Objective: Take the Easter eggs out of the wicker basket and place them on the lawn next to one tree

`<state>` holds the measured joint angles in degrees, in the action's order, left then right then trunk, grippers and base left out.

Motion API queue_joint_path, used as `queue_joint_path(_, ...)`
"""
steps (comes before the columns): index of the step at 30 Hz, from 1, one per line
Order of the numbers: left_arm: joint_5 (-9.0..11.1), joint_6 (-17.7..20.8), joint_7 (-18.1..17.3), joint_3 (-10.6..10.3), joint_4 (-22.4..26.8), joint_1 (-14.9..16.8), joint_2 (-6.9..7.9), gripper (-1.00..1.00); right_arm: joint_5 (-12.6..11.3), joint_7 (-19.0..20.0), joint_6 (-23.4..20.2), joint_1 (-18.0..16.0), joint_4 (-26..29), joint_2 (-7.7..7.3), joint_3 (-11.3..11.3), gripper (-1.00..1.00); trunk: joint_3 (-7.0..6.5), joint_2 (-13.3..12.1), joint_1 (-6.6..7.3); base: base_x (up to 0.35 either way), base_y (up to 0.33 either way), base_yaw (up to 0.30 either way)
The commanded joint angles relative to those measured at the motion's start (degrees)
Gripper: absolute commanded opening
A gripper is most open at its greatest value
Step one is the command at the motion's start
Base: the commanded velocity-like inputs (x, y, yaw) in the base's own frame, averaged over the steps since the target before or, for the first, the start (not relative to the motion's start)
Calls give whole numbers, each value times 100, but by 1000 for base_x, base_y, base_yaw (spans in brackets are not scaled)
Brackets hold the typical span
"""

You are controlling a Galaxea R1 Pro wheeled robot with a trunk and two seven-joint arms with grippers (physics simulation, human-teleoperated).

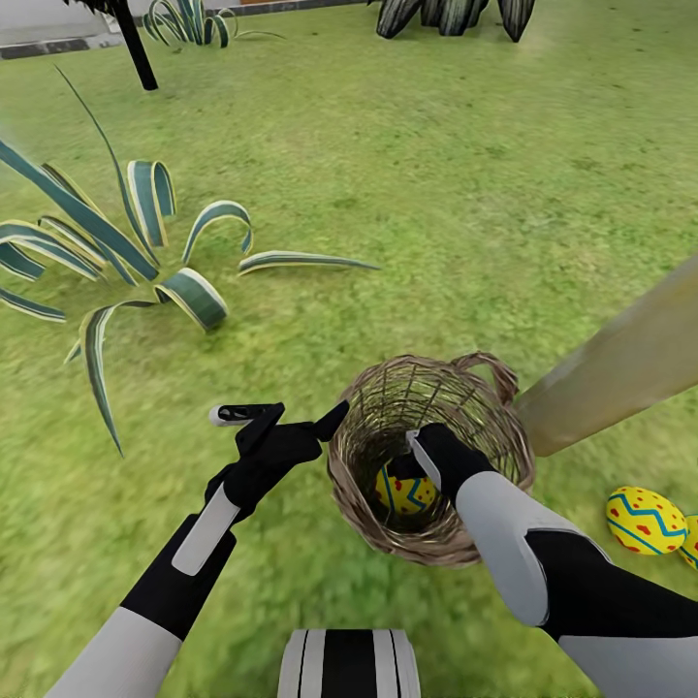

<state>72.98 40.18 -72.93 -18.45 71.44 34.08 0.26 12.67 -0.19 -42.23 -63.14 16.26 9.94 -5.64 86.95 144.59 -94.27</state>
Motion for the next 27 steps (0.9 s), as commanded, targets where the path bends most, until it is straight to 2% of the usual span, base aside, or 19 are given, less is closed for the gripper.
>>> queue_joint_path(1, 41, 60, -2, -9, 2, 2, 5, 100, 260, -18, -36, 4, -325, 6, -6, -100, 4, 0, -1, 0, 0, 0)
queue_joint_path(5, 41, 60, -2, -9, 2, 2, 5, 100, 240, -21, -44, 4, -325, 6, -6, -100, 49, 3, -6, 0, 0, 0)
queue_joint_path(14, 85, 60, -29, -9, -7, -33, 10, 100, 235, -25, -49, 4, -325, 6, -1, -100, 49, 3, -6, 0, 0, 0)
queue_joint_path(27, 76, 60, -11, -9, 6, -33, 8, 100, 236, -25, -58, 4, -351, 6, 2, -100, -239, -14, 27, 0, 0, 0)
